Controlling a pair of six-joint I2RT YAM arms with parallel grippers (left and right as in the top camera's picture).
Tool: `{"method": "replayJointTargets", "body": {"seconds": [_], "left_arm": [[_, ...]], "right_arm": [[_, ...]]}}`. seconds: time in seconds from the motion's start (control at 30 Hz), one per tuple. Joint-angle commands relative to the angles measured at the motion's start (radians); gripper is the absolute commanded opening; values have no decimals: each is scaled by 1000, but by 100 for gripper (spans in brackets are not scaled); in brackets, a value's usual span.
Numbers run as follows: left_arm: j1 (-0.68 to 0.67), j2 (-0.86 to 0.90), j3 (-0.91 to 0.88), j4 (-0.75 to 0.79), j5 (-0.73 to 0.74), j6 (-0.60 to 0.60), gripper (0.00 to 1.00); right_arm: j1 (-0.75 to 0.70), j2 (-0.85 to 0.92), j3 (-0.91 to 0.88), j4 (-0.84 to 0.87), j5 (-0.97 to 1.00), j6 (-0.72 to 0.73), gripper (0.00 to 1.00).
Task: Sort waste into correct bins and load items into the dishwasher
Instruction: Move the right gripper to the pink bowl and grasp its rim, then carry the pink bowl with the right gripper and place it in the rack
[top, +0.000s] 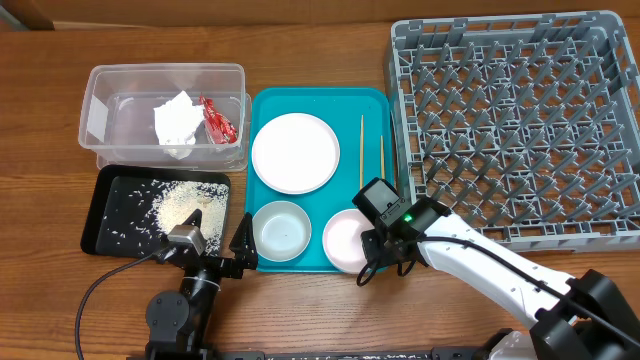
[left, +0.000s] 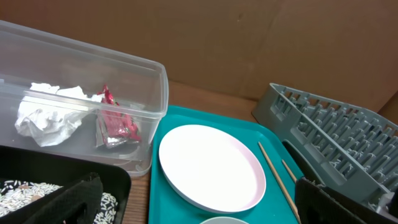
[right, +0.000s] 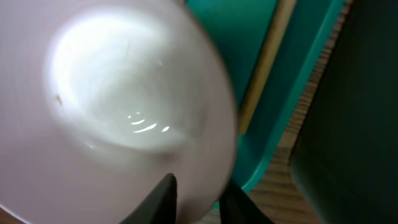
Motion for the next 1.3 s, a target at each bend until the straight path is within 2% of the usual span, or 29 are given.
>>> {"method": "replayJointTargets", "body": {"seconds": [0.0, 0.17, 0.4, 0.6, 0.83, 0.97, 1.1, 1.27], "left_arm": [[-9, -10, -4, -1, 8, -10, 100], [-9, -10, -4, -1, 8, -10, 100], [-9, -10, -4, -1, 8, -10, 100], [-9, -10, -4, -1, 8, -10, 100], [-9, -10, -4, -1, 8, -10, 100], [-9, -10, -4, -1, 8, -10, 100], [-9, -10, -4, -1, 8, -10, 100], [-9, -10, -4, -1, 8, -10, 100]], "right_arm": [[0, 7, -4, -4, 2, -16, 4], [0, -7, 45, -56, 20, -7, 4], [0, -127, 234, -209, 233, 99, 4], [0, -199, 303, -224, 331, 99, 4], [-1, -226, 309, -322, 827, 378, 4], [-10, -226, 309, -320, 965, 418, 4], [-87, -225, 309, -304, 1040, 425, 4], [-282, -223, 309, -256, 1000, 439, 4]]}}
